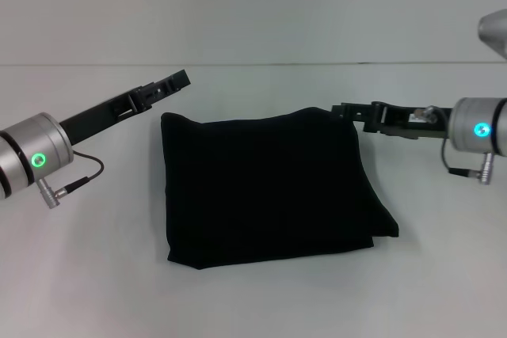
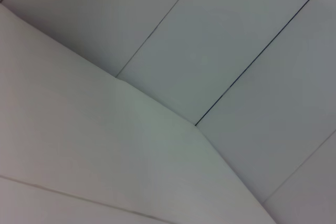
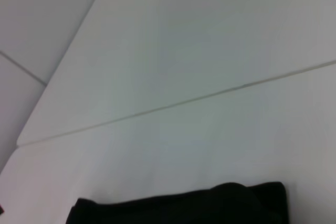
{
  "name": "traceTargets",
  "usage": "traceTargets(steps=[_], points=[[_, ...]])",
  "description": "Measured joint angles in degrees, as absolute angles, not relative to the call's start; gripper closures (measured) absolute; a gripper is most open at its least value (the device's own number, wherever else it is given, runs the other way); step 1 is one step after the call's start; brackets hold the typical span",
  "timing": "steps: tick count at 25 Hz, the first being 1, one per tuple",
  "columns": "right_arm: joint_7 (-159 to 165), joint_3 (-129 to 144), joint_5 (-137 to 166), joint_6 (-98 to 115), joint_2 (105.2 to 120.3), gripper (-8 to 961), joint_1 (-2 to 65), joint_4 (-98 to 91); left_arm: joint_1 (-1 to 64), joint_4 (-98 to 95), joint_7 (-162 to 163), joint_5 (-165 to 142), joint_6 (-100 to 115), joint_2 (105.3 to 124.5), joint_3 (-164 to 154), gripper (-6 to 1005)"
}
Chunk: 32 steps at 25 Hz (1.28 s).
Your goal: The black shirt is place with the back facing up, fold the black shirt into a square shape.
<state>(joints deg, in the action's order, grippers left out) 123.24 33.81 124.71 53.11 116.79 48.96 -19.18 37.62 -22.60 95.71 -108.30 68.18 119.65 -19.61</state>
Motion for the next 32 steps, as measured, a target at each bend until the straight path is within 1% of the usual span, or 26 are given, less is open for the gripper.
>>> traceTargets(steps=[9,21,24,26,29,32], points=[[122.39,33.66,121.27,47.3,119.3,38,50.59,-15.51,37.7,-22.67,95.71,-108.71,66.88,119.44,-19.69,108],[112.82,33.85,106.98,45.25,119.4,38,51.27,-16.18,37.7,-22.58,95.71,-109.38,66.0,119.44,-19.68,117],[113.25,33.85,106.82,44.3,118.81,38,50.43,-16.49,37.71,-22.66,95.88,-109.61,65.96,119.44,-19.68,119],[113.35,33.6,106.75,43.96,118.08,38,49.31,-16.72,37.67,-22.69,96.0,-109.65,65.79,119.44,-19.69,121],[113.99,33.59,106.71,44.6,116.43,38,47.68,-16.97,37.39,-22.88,96.15,-109.71,65.06,119.44,-19.66,123],[115.11,33.92,106.84,48.58,114.36,38,46.2,-17.38,37.21,-23.16,96.77,-109.97,63.69,119.44,-19.64,125]])
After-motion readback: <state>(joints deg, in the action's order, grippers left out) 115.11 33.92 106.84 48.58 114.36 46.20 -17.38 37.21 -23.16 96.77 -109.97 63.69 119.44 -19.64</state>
